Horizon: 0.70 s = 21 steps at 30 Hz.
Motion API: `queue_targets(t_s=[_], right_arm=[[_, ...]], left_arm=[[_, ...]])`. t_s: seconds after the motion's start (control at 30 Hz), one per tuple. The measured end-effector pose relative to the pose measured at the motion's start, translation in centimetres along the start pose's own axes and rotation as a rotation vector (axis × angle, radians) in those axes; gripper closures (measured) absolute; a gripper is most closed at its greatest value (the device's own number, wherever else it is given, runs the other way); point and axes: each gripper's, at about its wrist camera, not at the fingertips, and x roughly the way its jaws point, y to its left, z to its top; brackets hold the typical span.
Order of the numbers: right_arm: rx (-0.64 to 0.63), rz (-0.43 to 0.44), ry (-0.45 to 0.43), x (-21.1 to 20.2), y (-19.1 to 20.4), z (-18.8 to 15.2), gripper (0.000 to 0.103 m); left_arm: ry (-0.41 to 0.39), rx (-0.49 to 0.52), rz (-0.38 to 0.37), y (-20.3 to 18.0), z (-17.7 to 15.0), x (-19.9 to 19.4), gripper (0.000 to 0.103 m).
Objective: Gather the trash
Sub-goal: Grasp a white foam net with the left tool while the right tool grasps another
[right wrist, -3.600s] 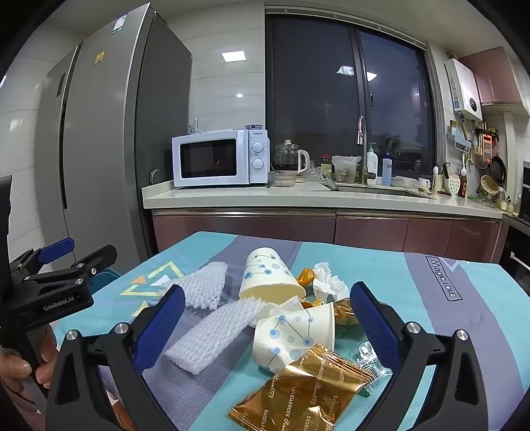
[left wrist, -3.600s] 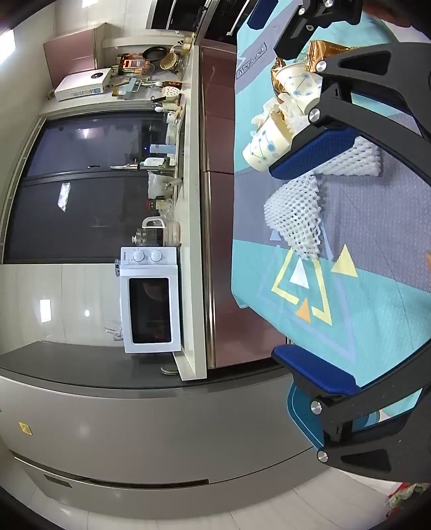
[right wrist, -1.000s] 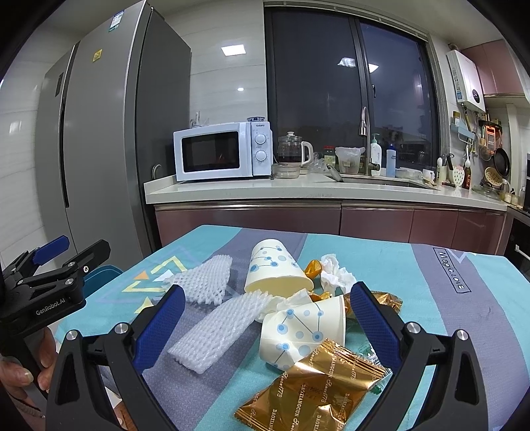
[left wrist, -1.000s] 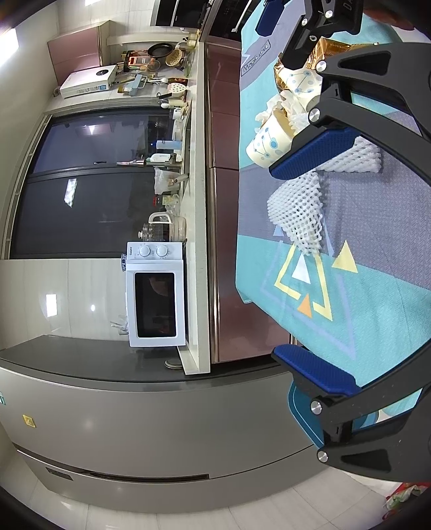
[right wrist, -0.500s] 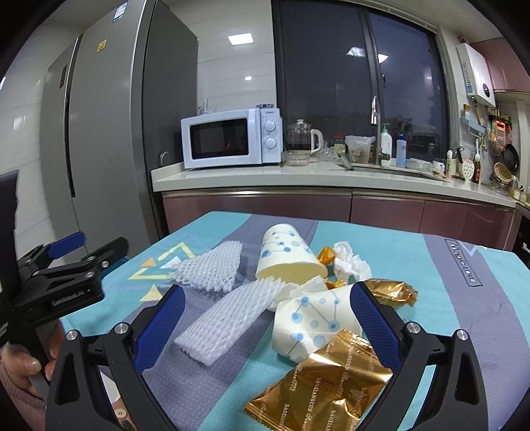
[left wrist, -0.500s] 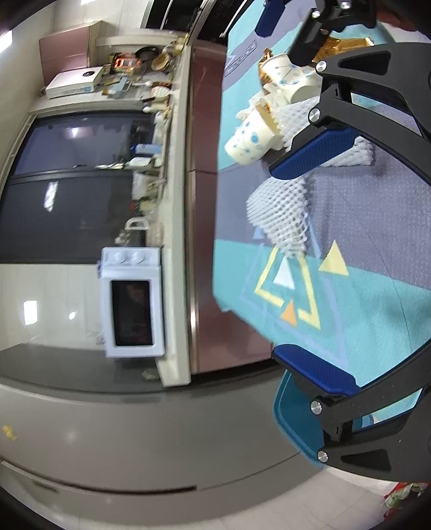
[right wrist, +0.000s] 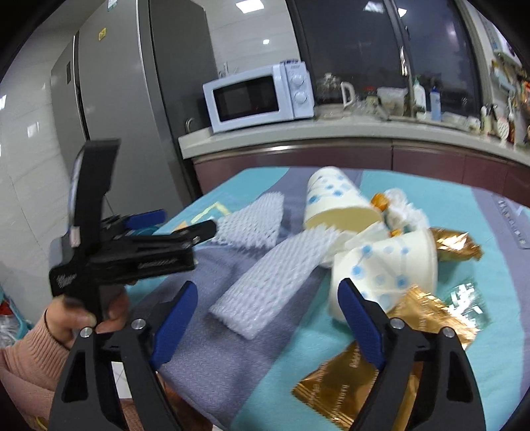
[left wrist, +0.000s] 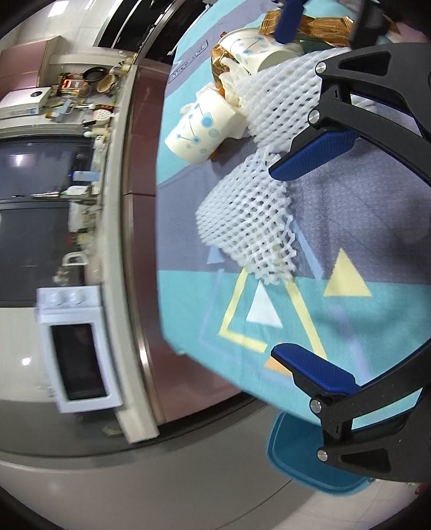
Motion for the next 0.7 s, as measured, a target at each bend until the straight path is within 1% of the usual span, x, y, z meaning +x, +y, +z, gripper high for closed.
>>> queue_targets(t_s=[0.07, 0.1, 0.17, 0.2, 0.23, 0.3, 0.37, 0.4, 0.47, 0.5, 0.53, 0.6, 0.63, 0.67, 0.7], right_arm=[[0.016, 0.016, 0.019, 0.5, -0.1, -0.1, 0.022], [0.026, 0.023, 0.028, 0.7, -0.2, -0.1, 0.023], [0.042, 0.029, 0.041, 1.1, -0.4, -0.1, 0.025], [0.047, 0.03, 0.045, 1.3, -0.4, -0.1, 0.026], [0.053, 0.033, 0.05, 1.5, -0.5, -0.1, 0.028], [0.062, 0.044, 0.06, 1.7, -0.5, 0.0, 0.033], [0.071, 0.055, 0.069, 2.0, -0.6, 0.0, 0.041], [0.076, 0.058, 0.076, 2.1, -0.7, 0.1, 0.044], [0.08, 0.064, 0.08, 2.2, -0.8, -0.1, 0.058], [0.082, 0.071, 0.084, 2.3, -0.8, -0.1, 0.061], [0.081, 0.073, 0.085, 2.3, -0.8, -0.1, 0.067], [0.076, 0.074, 0.084, 2.3, -0.8, 0.0, 0.071], [0.077, 0.076, 0.081, 2.1, -0.9, -0.1, 0.074], [0.076, 0.081, 0.08, 2.1, -0.9, -0.1, 0.08], [0.072, 0.083, 0.079, 2.1, -0.8, 0.0, 0.082]], left_arm=[[0.04, -0.02, -0.022, 0.5, 0.5, 1.5, 0.009], [0.071, -0.031, -0.043, 0.7, 0.8, 2.4, 0.013], [0.121, -0.044, -0.067, 1.0, 1.2, 3.7, 0.018], [0.154, -0.044, -0.077, 1.0, 1.4, 4.7, 0.023], [0.179, -0.044, -0.084, 1.0, 1.5, 5.5, 0.025], [0.222, -0.046, -0.104, 0.9, 1.7, 6.9, 0.034], [0.237, -0.052, -0.116, 0.9, 1.9, 7.7, 0.035], [0.237, -0.052, -0.121, 0.9, 2.0, 8.1, 0.042], [0.245, -0.063, -0.144, 0.8, 2.3, 9.0, 0.048], [0.245, -0.066, -0.138, 0.8, 2.3, 9.2, 0.057], [0.243, -0.067, -0.13, 0.8, 2.4, 9.4, 0.064], [0.248, -0.091, -0.153, 0.9, 2.6, 9.3, 0.077], [0.25, -0.101, -0.165, 0.8, 2.7, 9.2, 0.082], [0.249, -0.108, -0.174, 0.7, 2.7, 9.1, 0.089], [0.243, -0.118, -0.18, 0.7, 2.7, 8.9, 0.093]])
